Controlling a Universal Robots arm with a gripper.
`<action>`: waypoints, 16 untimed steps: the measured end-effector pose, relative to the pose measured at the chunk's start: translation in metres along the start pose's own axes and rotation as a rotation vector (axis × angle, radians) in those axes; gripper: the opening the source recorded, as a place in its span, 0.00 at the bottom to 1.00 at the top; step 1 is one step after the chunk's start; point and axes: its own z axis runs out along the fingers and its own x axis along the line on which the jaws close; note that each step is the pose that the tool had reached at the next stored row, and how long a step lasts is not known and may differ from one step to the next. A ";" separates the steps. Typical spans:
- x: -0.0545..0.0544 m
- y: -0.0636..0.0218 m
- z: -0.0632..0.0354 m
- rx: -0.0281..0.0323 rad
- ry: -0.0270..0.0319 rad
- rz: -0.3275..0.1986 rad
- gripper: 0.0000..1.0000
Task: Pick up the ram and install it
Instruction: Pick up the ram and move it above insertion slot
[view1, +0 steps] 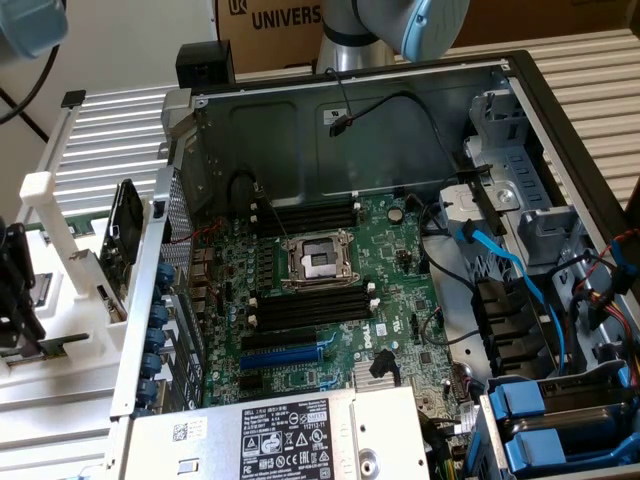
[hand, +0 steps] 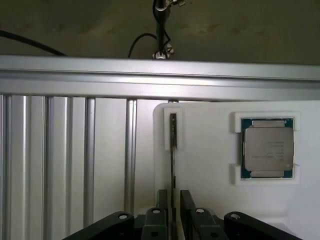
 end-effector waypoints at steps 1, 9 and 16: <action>0.000 0.0000 0.0007 0.0005 0.0000 0.000 0.25; 0.000 0.0001 0.0029 0.0036 0.0001 0.000 0.25; 0.000 0.0001 0.0029 0.0037 0.0001 0.000 0.25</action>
